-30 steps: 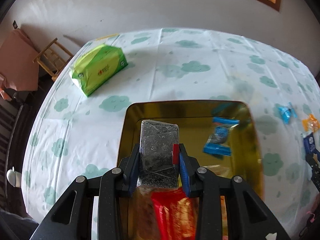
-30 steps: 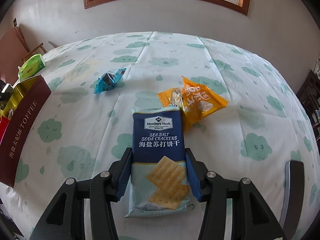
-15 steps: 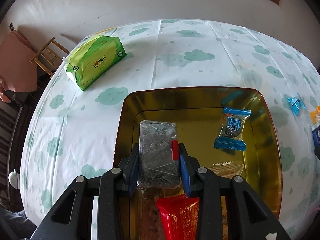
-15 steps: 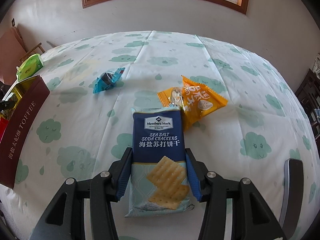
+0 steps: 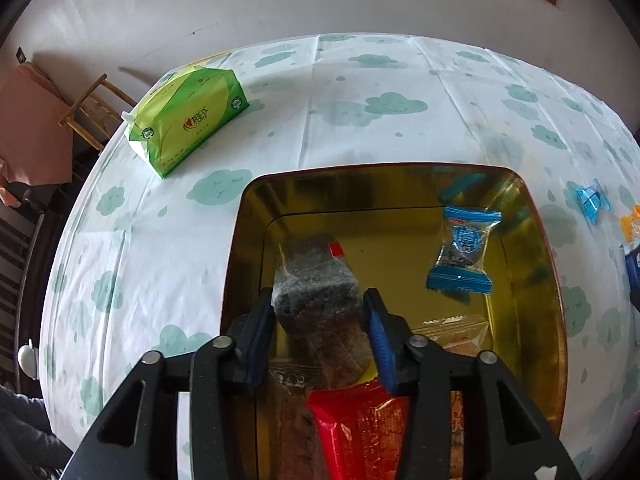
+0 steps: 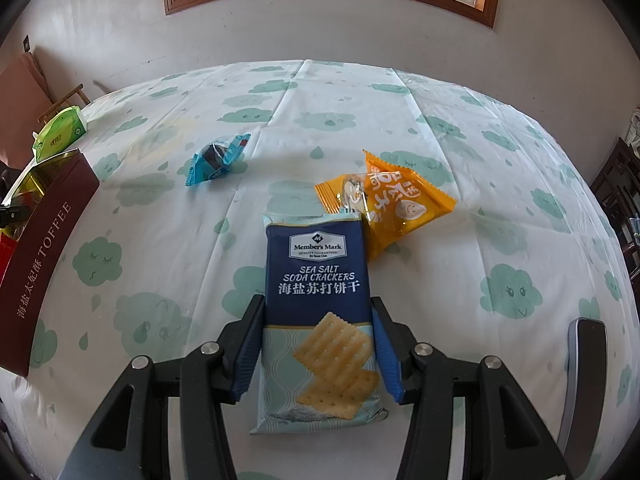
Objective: Organize snacks
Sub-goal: 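Carry the silver foil block into the tin and open the left tool, then withdraw the open left tool from the tin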
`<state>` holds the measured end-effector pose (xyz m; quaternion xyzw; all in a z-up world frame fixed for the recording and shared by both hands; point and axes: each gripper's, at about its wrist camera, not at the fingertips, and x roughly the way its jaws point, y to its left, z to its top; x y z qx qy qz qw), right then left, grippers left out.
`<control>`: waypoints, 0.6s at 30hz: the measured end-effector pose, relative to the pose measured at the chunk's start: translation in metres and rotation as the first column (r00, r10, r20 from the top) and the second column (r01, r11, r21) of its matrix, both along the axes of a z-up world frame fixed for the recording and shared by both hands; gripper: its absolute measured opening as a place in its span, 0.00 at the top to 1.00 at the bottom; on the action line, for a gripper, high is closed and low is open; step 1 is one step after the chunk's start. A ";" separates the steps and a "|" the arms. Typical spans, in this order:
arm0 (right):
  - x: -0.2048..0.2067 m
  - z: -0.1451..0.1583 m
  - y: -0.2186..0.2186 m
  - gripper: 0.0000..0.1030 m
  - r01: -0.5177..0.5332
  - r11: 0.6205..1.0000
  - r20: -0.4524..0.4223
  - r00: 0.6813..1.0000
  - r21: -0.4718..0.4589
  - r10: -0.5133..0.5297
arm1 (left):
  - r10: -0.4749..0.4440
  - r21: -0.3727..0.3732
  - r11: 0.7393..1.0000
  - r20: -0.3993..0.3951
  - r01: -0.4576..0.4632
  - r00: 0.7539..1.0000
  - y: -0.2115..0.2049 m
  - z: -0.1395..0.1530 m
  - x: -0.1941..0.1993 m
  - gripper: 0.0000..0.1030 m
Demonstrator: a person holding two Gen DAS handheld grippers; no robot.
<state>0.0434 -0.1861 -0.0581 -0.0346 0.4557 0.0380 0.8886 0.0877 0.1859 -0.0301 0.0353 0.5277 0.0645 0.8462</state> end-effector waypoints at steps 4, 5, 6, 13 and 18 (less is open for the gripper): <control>0.000 0.000 0.000 0.49 -0.001 1.000 -0.001 1.000 0.000 0.001 | -0.017 0.012 1.000 0.018 0.016 1.000 -0.005 0.005 -0.001 0.47; 0.000 0.001 0.000 0.49 -0.001 1.000 -0.002 1.000 0.000 0.001 | -0.020 0.016 1.000 0.025 0.019 1.000 -0.007 0.007 -0.002 0.47; 0.001 0.001 0.000 0.49 -0.002 1.000 -0.003 1.000 -0.001 0.002 | -0.025 0.017 1.000 0.031 0.024 0.999 -0.009 0.009 -0.003 0.46; 0.002 -0.001 0.000 0.49 -0.017 1.000 -0.022 1.000 -0.001 0.017 | -0.043 0.014 0.999 0.076 0.042 0.996 -0.019 0.028 -0.010 0.44; 0.002 0.000 -0.001 0.50 -0.016 1.000 -0.026 1.000 0.001 0.016 | -0.062 0.004 0.998 0.087 0.061 0.994 -0.031 0.035 -0.017 0.42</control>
